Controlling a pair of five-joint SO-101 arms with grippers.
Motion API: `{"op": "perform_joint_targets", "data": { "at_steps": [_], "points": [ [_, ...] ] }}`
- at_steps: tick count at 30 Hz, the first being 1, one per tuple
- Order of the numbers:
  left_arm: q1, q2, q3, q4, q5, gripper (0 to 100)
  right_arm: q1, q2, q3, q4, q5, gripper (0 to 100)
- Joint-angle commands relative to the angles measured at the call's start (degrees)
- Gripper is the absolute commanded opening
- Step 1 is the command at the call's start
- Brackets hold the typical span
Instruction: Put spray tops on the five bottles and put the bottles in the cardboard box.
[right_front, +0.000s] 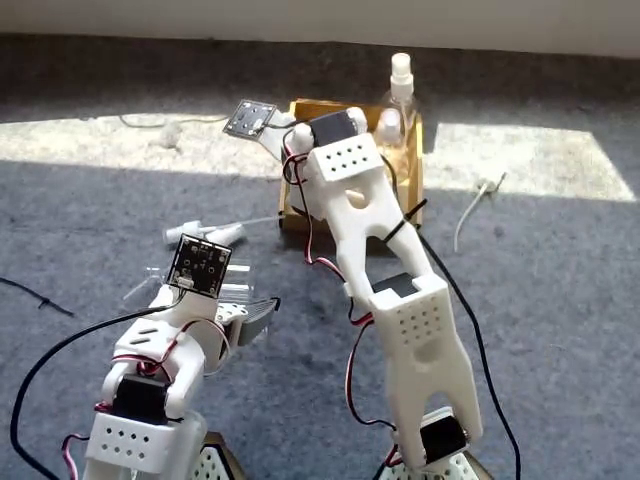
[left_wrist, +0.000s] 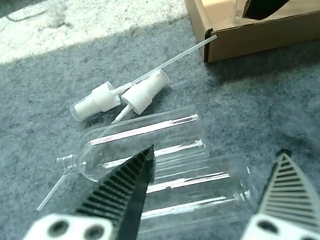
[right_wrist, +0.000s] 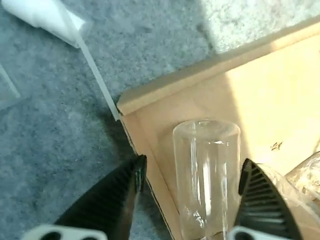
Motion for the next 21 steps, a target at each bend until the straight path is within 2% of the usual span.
{"op": "perform_joint_targets", "data": {
  "at_steps": [1,21],
  "points": [
    [-0.48,-0.92,-0.31,-0.7,-0.35,34,0.92,-0.57,-3.21,-1.19,0.53,26.0],
    [-0.48,-0.92,-0.31,-0.7,-0.35,34,1.71,-0.57,-3.12,-4.26,0.35,26.0]
  ]
}}
